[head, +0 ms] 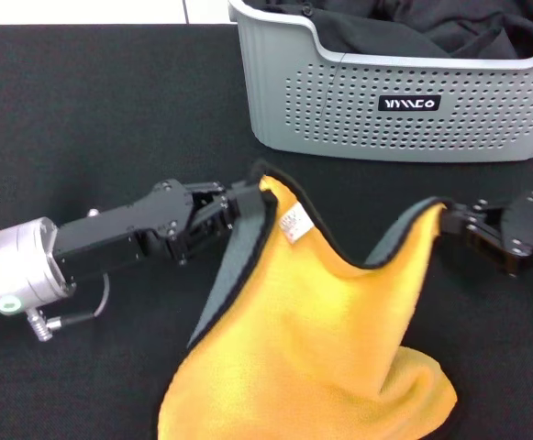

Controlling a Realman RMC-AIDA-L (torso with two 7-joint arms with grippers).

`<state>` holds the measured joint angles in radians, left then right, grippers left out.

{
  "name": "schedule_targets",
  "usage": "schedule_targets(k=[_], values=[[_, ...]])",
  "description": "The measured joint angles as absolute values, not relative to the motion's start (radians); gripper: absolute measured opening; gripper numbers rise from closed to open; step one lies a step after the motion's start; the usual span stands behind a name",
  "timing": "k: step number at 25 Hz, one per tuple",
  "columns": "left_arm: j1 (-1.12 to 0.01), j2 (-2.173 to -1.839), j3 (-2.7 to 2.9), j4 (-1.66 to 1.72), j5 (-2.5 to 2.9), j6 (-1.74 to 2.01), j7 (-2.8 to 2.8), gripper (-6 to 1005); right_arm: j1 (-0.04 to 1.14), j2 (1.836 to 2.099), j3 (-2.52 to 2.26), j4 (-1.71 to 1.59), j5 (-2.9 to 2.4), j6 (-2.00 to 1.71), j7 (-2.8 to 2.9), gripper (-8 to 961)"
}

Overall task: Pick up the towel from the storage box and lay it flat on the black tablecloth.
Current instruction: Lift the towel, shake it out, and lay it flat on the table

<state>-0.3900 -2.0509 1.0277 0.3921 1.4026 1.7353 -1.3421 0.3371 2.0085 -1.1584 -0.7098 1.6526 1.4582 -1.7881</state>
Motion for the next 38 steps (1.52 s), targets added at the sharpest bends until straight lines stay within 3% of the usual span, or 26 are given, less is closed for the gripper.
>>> schedule_targets(k=[8,18,38], values=[[-0.377,-2.04,0.973,0.395,1.403,1.663,-1.342,67,0.468,2.019,-1.231,-0.618,1.67,1.361,-1.828,129],[-0.316,-2.034,0.929,0.395,1.407,1.579,-1.342,73,0.52,2.029,-1.342,-0.61,1.728,1.223,-1.837,133],[-0.283,-2.022,0.922,0.396,1.408,1.401,-1.341,86,0.532,2.027,-1.385,-0.638,1.779,1.147,-1.818,142]])
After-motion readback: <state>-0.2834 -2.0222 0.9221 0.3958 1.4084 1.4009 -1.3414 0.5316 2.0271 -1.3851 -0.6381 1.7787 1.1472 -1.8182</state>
